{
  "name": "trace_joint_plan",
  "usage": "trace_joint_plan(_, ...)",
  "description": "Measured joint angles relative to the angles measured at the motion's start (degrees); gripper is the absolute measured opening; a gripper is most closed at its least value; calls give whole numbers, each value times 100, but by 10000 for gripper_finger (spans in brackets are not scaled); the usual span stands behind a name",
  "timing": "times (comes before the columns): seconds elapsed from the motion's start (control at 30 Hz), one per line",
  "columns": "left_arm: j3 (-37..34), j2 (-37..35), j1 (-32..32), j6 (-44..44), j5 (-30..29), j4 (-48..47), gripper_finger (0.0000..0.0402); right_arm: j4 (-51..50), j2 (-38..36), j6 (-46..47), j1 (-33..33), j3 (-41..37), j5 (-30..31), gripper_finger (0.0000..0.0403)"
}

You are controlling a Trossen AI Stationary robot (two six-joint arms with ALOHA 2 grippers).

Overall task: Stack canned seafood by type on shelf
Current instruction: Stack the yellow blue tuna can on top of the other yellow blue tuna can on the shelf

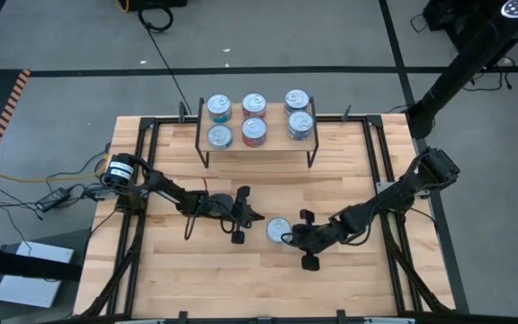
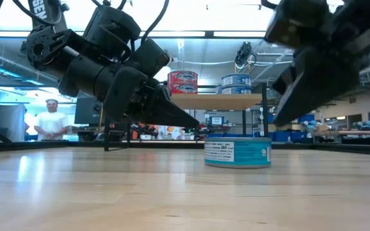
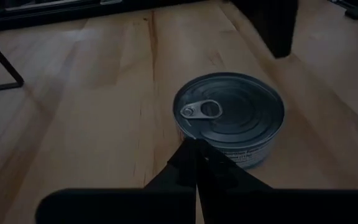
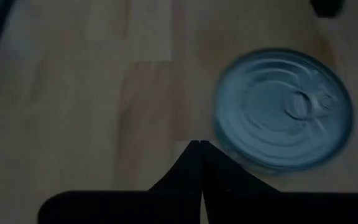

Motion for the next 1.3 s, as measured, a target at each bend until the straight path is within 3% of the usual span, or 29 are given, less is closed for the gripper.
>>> trace_joint_plan(0.2, 0, 0, -1, 1, 17, 21, 3, -418, -4, -234, 0, 367, -184, 9)
trace_joint_plan(0.53, 8, 356, 6, 151, 30, 521, 3, 226, 740, -256, 0, 308, -455, 9)
trace_joint_plan(0.8, 35, 979, 10, 167, 27, 1396, 3, 452, 861, -290, -13, 308, 14, 9)
trace_joint_plan(1.23, 382, 1132, -66, 370, -61, 956, 3, 558, 839, -400, -151, 308, 295, 9)
trace_joint_plan(1.3, 365, 1132, -74, 431, -325, 983, 3, 502, 785, -399, -134, 307, 272, 9)
